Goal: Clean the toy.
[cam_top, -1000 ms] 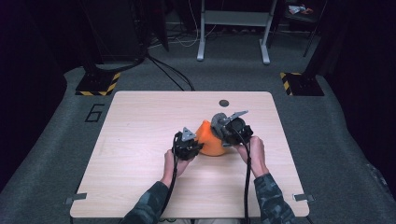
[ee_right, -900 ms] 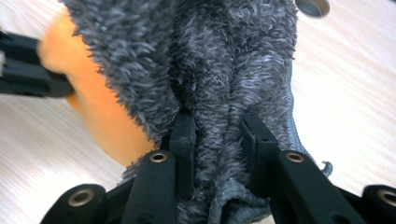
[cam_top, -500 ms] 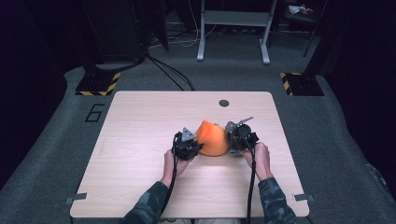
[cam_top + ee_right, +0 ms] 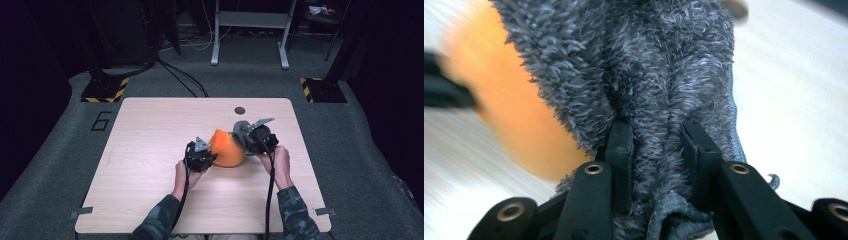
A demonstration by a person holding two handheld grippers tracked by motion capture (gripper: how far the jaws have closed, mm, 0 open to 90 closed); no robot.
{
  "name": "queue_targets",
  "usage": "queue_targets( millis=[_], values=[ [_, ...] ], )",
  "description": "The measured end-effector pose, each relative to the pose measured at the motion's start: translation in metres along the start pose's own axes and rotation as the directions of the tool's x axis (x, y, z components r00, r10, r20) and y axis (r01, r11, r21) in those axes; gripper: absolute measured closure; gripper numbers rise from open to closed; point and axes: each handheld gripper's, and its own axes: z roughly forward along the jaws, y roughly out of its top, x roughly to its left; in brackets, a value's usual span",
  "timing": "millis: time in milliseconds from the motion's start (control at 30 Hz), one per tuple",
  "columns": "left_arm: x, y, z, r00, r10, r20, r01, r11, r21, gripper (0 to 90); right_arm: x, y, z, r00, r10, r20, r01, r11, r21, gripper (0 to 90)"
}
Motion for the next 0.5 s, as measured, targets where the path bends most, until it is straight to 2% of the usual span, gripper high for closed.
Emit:
queue_targets(
  millis=[67, 200, 233, 300, 367, 400, 500],
  values=[
    [0.0, 0.0, 0.0, 1.0, 0.004, -0.002, -0.004, 1.0, 0.002, 78.1, 0.008, 0.01, -0.007, 0.9993, -0.036, -0.015, 0.035, 0.999, -0.04, 69.2],
    [-0.001, 0.0, 0.0, 0.9999, 0.011, -0.002, -0.011, 0.9999, 0.0, 78.1, 0.025, 0.024, -0.007, 0.9954, -0.093, -0.025, 0.091, 0.994, -0.059, 69.1],
    [-0.001, 0.001, 0.0, 0.9999, 0.014, -0.004, -0.014, 0.9999, 0.005, 78.1, 0.028, 0.026, -0.004, 0.993, -0.115, -0.026, 0.114, 0.992, -0.052, 69.1],
    [-0.001, 0.0, 0.0, 0.9999, 0.014, -0.004, -0.014, 0.9999, 0.003, 78.1, 0.033, 0.026, 0.006, 0.9919, -0.126, -0.016, 0.126, 0.992, -0.005, 69.1],
    [0.0, 0.0, 0.0, 1.0, 0.008, 0.0, -0.008, 1.0, 0.003, 78.0, 0.032, 0.024, 0.01, 0.9928, -0.119, -0.018, 0.119, 0.993, -0.01, 69.1],
    [0.0, 0.0, 0.0, 0.9999, 0.012, 0.001, -0.012, 0.9999, 0.003, 78.0, 0.03, 0.023, 0.01, 0.9949, -0.095, -0.033, 0.094, 0.995, -0.02, 69.1],
    [0.0, 0.0, 0.001, 0.9999, 0.011, 0.003, -0.011, 0.9999, -0.003, 78.0, 0.024, 0.018, 0.01, 0.9965, -0.075, -0.036, 0.075, 0.997, -0.009, 69.1]
  ],
)
